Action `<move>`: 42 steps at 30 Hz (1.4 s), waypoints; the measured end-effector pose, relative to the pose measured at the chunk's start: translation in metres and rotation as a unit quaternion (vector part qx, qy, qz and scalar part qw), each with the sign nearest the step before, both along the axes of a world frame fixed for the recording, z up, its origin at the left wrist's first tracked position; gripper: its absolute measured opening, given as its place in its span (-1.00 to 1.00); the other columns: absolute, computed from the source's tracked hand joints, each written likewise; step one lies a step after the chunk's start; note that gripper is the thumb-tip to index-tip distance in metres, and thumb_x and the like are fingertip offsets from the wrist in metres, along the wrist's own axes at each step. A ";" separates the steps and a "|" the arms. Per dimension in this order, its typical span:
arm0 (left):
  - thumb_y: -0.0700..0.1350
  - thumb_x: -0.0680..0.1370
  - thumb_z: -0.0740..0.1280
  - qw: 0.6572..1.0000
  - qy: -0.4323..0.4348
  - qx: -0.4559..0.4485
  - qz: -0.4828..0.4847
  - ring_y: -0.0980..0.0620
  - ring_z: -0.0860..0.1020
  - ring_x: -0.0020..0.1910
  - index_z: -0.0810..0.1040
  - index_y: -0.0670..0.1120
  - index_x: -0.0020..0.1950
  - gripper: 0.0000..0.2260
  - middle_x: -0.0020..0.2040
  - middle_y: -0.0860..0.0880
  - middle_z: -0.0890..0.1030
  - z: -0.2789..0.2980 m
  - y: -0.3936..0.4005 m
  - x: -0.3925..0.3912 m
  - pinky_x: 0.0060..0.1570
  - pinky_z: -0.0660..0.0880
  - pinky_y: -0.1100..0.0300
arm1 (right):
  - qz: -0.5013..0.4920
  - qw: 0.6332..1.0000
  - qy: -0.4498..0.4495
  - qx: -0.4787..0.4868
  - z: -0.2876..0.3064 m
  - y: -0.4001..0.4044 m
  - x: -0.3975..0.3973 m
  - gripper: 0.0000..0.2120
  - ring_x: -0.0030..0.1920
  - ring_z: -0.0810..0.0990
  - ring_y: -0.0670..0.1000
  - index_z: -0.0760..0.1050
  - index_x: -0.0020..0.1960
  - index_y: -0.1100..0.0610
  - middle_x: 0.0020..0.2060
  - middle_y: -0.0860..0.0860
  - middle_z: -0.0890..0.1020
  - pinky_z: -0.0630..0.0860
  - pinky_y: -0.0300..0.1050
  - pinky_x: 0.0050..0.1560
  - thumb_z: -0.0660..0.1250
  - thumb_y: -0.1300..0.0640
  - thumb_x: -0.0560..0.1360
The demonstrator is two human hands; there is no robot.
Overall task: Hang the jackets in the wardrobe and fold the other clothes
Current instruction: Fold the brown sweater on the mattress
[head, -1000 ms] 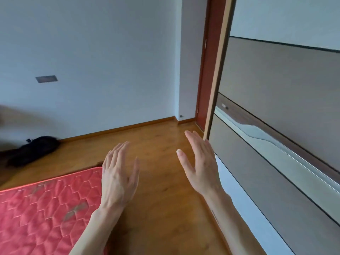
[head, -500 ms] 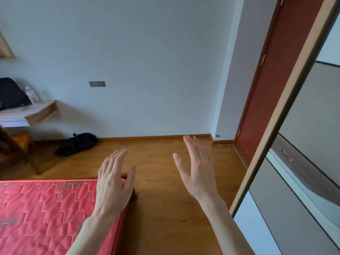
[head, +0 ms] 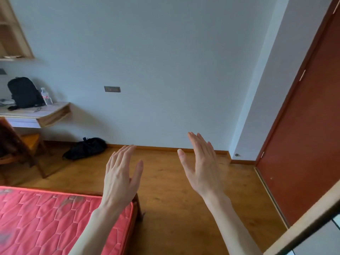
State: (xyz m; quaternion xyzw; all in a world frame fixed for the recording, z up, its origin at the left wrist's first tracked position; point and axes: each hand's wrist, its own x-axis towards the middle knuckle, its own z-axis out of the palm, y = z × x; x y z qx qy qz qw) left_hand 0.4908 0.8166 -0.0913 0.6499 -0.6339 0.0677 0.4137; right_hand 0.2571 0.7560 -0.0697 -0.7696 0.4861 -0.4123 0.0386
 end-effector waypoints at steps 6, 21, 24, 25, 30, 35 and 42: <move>0.12 0.68 0.17 1.000 0.000 0.002 0.013 -0.02 0.38 0.51 0.44 -0.05 0.49 -0.56 0.45 -0.01 0.51 0.007 -0.094 0.059 0.51 0.30 -0.15 | 0.007 1.000 -0.013 0.006 0.000 -0.097 0.058 -0.34 0.64 0.08 -0.19 0.19 0.65 -0.04 0.62 -0.14 0.26 0.02 -0.03 0.66 -0.01 -0.36 0.67; 0.11 0.68 0.18 0.996 -0.028 0.017 0.089 -0.01 0.36 0.52 0.43 -0.06 0.50 -0.56 0.45 -0.02 0.51 0.003 -0.254 0.160 0.55 0.27 -0.08 | 0.078 0.997 0.013 -0.006 0.000 -0.285 0.174 -0.34 0.63 0.16 -0.12 0.26 0.62 0.00 0.59 -0.09 0.34 0.08 0.04 0.65 -0.04 -0.36 0.67; 0.12 0.68 0.17 0.993 -0.029 0.024 0.113 -0.01 0.35 0.52 0.43 -0.07 0.51 -0.55 0.46 -0.04 0.51 -0.002 -0.289 0.176 0.55 0.26 -0.07 | 0.107 0.994 0.019 -0.001 -0.005 -0.330 0.195 -0.34 0.63 0.16 -0.12 0.27 0.62 0.00 0.59 -0.09 0.35 0.06 0.03 0.65 -0.04 -0.36 0.67; 0.12 0.69 0.17 0.992 -0.029 0.027 0.122 -0.01 0.35 0.52 0.43 -0.07 0.51 -0.55 0.46 -0.04 0.51 -0.003 -0.302 0.182 0.55 0.27 -0.08 | 0.115 0.993 0.020 -0.001 -0.007 -0.347 0.203 -0.34 0.63 0.16 -0.12 0.27 0.62 0.00 0.58 -0.09 0.35 0.06 0.03 0.65 -0.03 -0.36 0.68; 0.15 0.68 0.15 0.983 -0.027 0.030 0.178 -0.02 0.38 0.51 0.43 -0.05 0.50 -0.54 0.45 -0.03 0.52 0.001 -0.378 0.210 0.51 0.32 -0.13 | 0.168 0.986 0.020 -0.003 -0.008 -0.438 0.243 -0.36 0.63 0.16 -0.13 0.27 0.62 -0.01 0.58 -0.09 0.36 0.05 0.00 0.66 0.01 -0.34 0.68; 0.16 0.68 0.14 0.970 -0.020 0.025 0.239 -0.02 0.37 0.52 0.43 -0.04 0.50 -0.53 0.46 -0.04 0.52 0.016 -0.457 0.239 0.53 0.31 -0.13 | 0.222 0.975 0.016 -0.012 0.004 -0.533 0.282 -0.37 0.62 0.15 -0.15 0.27 0.62 -0.02 0.58 -0.11 0.35 0.07 0.00 0.66 0.03 -0.34 0.68; 0.13 0.68 0.18 0.951 -0.028 0.009 0.307 -0.01 0.36 0.53 0.42 -0.04 0.51 -0.54 0.47 -0.04 0.51 0.030 -0.523 0.280 0.51 0.33 -0.18 | 0.295 0.955 0.010 -0.009 0.007 -0.630 0.350 -0.34 0.63 0.14 -0.15 0.25 0.62 -0.02 0.58 -0.10 0.36 0.05 -0.01 0.66 -0.02 -0.37 0.67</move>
